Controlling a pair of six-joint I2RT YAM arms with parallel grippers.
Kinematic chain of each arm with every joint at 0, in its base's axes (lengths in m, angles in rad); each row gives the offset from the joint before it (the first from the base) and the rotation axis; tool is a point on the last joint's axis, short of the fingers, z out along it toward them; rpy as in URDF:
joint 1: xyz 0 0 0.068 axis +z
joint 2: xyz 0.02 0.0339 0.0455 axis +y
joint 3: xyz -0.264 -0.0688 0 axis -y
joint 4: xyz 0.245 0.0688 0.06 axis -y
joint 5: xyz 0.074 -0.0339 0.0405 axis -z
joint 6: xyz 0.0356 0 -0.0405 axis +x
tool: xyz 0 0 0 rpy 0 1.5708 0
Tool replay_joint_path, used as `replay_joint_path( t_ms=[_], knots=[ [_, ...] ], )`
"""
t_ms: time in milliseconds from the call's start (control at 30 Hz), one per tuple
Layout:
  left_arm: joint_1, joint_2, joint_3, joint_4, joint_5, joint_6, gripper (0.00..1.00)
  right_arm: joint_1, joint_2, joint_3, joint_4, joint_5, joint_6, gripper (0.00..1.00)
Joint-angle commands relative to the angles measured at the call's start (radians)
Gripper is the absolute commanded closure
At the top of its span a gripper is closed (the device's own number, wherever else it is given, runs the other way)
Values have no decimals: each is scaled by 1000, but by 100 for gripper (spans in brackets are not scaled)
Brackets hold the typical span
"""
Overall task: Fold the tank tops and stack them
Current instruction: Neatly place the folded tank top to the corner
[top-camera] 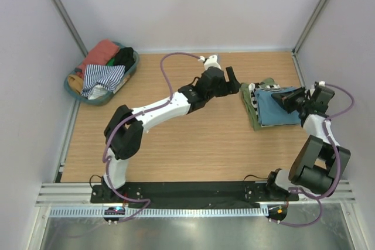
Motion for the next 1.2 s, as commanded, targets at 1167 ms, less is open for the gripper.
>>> replay_joint_path(
  t_ms=[1167],
  knots=[
    [41,-248,-257,92,-31,25,20,131,211,-321,1029,107,227,99]
  ],
)
